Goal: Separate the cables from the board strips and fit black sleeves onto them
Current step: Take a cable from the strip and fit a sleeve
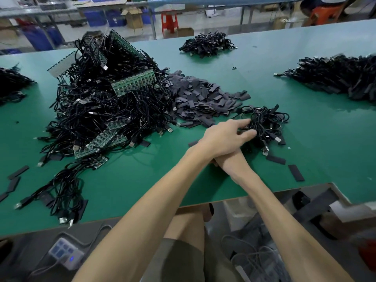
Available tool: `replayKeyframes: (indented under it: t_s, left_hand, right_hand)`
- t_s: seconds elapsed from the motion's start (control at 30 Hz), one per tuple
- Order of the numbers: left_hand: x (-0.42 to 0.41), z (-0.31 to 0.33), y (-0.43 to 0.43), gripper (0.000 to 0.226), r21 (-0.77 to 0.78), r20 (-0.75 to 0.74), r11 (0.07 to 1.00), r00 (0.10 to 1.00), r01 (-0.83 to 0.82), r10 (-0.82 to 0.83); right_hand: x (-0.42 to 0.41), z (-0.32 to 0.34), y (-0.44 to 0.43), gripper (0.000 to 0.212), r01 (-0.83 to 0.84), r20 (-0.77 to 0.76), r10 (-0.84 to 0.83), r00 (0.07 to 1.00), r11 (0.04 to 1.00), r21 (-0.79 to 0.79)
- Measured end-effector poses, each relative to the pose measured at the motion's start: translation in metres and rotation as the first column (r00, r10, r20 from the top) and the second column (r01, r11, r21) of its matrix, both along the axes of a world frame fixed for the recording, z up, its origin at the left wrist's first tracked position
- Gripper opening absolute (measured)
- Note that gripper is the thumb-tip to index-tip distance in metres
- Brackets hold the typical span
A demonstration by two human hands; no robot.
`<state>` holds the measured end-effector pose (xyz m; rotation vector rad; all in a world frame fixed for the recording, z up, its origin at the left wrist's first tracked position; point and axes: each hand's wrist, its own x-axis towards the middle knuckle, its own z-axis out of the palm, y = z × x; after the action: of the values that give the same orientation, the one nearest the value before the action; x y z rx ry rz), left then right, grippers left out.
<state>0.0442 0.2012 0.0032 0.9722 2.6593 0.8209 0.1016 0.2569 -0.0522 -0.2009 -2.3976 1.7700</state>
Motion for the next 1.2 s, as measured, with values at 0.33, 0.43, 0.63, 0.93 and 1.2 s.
replayKeyframes:
  t_s: [0.33,0.43,0.63,0.93,1.2]
  left_hand:
    - [-0.002,-0.005,-0.004,0.038,0.106,0.055,0.994,0.998,-0.019,0.013]
    - [0.002,-0.012,-0.024,0.034,0.407,0.064,0.911,0.997,-0.073,0.051]
    - [-0.029,0.007,-0.091,0.045,0.449,-0.336,0.86,0.846,-0.241,0.413]
    - [-0.091,0.026,-0.172,0.049,0.143,-0.398,0.701,0.608,-0.699,0.687]
    - [-0.034,0.006,-0.137,0.022,0.393,-0.425,0.814,0.7,-0.429,0.574]
  right_hand:
    - [-0.004,0.007,-0.004,0.027,-0.045,0.0,0.045,0.999,0.989,0.142]
    - [-0.004,0.003,-0.005,0.036,-0.054,-0.072,0.062,0.995,0.992,0.116]
    - [-0.004,0.003,-0.002,0.013,-0.088,-0.091,0.08,0.993,0.992,-0.085]
    - [-0.005,0.002,-0.002,0.013,-0.1,-0.07,0.094,0.993,0.991,-0.087]
    - [-0.005,0.001,0.0,0.017,-0.109,-0.084,0.101,0.991,0.989,-0.097]
